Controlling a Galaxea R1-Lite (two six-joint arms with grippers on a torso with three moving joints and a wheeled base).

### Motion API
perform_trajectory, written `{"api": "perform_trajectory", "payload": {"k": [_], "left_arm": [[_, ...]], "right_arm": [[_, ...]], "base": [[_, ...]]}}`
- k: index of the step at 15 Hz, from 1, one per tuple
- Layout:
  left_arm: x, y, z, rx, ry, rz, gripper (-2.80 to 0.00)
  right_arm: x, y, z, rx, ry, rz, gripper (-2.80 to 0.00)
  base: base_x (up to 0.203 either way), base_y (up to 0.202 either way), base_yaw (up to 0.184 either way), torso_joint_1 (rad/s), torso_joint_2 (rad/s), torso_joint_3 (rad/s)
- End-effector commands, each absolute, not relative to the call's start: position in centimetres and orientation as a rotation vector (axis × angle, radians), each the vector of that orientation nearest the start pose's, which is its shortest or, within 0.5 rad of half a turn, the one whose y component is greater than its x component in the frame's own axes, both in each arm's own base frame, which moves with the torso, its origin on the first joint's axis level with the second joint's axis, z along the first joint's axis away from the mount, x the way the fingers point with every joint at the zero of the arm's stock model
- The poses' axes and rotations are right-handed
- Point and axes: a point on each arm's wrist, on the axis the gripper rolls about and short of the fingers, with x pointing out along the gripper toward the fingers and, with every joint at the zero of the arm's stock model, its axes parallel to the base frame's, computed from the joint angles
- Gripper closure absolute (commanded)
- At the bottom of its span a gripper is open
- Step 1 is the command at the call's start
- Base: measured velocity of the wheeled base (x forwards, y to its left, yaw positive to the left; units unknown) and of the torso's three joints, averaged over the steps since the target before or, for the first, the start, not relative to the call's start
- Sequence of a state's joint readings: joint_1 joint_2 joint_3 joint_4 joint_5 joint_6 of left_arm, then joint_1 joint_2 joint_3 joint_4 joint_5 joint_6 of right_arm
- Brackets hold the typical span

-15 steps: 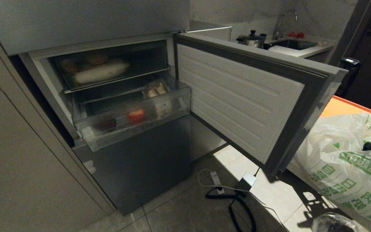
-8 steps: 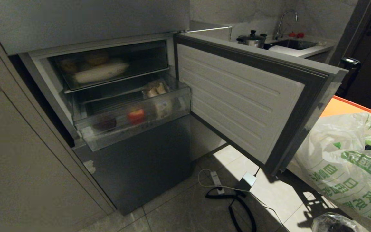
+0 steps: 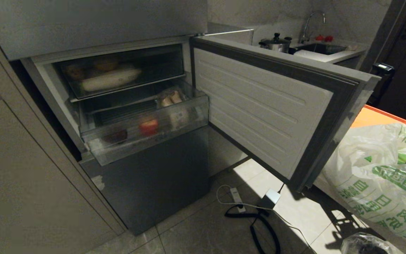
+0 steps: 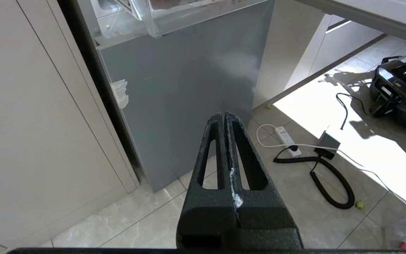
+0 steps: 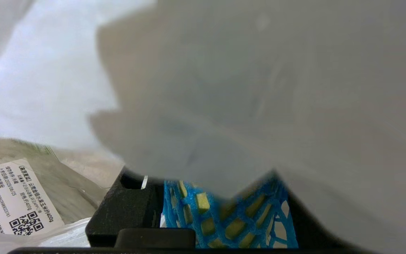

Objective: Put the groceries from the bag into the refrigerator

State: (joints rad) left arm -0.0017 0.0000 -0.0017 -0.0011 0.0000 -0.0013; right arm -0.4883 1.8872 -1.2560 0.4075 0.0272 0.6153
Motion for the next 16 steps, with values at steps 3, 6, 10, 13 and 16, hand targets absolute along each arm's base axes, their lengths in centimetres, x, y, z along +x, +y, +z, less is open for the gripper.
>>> {"api": "perform_trajectory", "payload": {"k": [3, 6, 10, 13, 16], "left_arm": [[-2.3, 0.0, 7.6, -0.002, -0.002, -0.002, 0.0], [-2.3, 0.0, 7.6, -0.002, -0.002, -0.002, 0.0], [-2.3, 0.0, 7.6, -0.002, -0.006, -0.002, 0.0], [-2.3, 0.0, 7.6, -0.002, -0.006, -0.002, 0.0], [-2.3, 0.0, 7.6, -0.002, -0.006, -0.002, 0.0]], "right_arm": [[27.4, -14.5, 19.4, 0.804, 0.777, -0.703, 0.0], [24.4, -12.8, 23.7, 0.804, 0.742, -0.685, 0.0], [20.1, -10.0, 29.0, 0.829, 0.687, -0.578, 0.0], [17.1, -8.1, 32.5, 0.85, 0.605, -0.434, 0.0], [15.1, -6.9, 35.3, 0.828, 0.5, -0.315, 0.0]], "base": [[0.0, 0.0, 0.0, 0.0, 0.0, 0.0], [0.0, 0.0, 0.0, 0.0, 0.0, 0.0], [0.0, 0.0, 0.0, 0.0, 0.0, 0.0], [0.0, 0.0, 0.0, 0.0, 0.0, 0.0], [0.0, 0.0, 0.0, 0.0, 0.0, 0.0]]}}
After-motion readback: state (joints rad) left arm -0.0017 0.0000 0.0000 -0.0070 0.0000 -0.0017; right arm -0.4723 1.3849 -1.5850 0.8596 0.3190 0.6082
